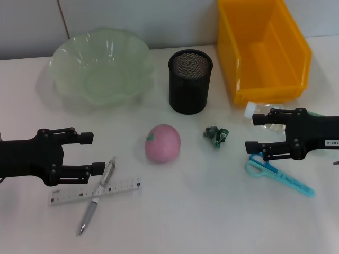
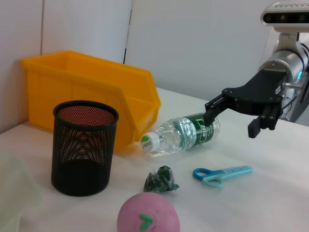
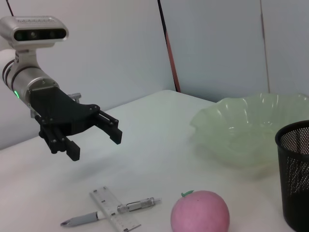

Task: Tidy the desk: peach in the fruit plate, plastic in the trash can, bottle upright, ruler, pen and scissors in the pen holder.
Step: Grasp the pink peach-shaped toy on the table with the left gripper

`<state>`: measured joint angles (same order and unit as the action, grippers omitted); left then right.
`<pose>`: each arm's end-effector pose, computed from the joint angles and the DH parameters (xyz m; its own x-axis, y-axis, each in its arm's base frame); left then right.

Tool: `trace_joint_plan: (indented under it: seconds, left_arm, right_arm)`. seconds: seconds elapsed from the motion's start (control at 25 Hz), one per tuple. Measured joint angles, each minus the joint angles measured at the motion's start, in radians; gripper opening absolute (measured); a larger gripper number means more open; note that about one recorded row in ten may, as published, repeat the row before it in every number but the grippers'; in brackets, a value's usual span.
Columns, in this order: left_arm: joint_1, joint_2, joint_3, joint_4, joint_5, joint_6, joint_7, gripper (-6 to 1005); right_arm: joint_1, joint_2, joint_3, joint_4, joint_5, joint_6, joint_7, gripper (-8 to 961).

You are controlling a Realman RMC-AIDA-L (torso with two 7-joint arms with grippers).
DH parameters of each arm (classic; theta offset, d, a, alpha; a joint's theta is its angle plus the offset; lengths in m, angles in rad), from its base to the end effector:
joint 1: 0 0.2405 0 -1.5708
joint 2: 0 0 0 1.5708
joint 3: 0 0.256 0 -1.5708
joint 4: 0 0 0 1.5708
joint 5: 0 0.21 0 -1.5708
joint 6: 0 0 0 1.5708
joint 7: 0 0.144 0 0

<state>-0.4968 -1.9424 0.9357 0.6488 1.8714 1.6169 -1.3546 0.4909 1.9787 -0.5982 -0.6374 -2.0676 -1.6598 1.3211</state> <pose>-0.2721 0.3217 0.0255 0.8738 0.2794 0.3981 0.3403 -0.9360 -0.0901 0.2960 0.3162 0.0421 0.8222 -0.3241 -0.4678 -0.4465 -0.8771 -0.1770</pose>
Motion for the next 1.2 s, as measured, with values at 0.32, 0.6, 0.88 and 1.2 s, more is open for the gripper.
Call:
trace_joint_plan:
  seconds: [0.32, 0.6, 0.88, 1.2]
  left_arm:
    - [0.001, -0.001, 0.0, 0.0, 0.0, 0.0, 0.001, 825]
    - [-0.001, -0.001, 0.0, 0.0, 0.0, 0.0, 0.001, 824]
    - [-0.004, -0.004, -0.01, 0.0, -0.005, 0.002, -0.003, 822]
    - [-0.028, -0.034, -0.081, 0.067, -0.007, 0.015, -0.021, 820]
  right_arm:
    - [0.004, 0.0, -0.001, 0.0, 0.0, 0.0, 0.009, 835]
    - [0.006, 0.0, -0.003, -0.001, 0.0, 0.0, 0.009, 835]
    - [0.006, 0.0, -0.003, 0.002, -0.001, -0.001, 0.009, 835]
    - [0.007, -0.001, -0.003, 0.004, -0.002, -0.002, 0.009, 835]
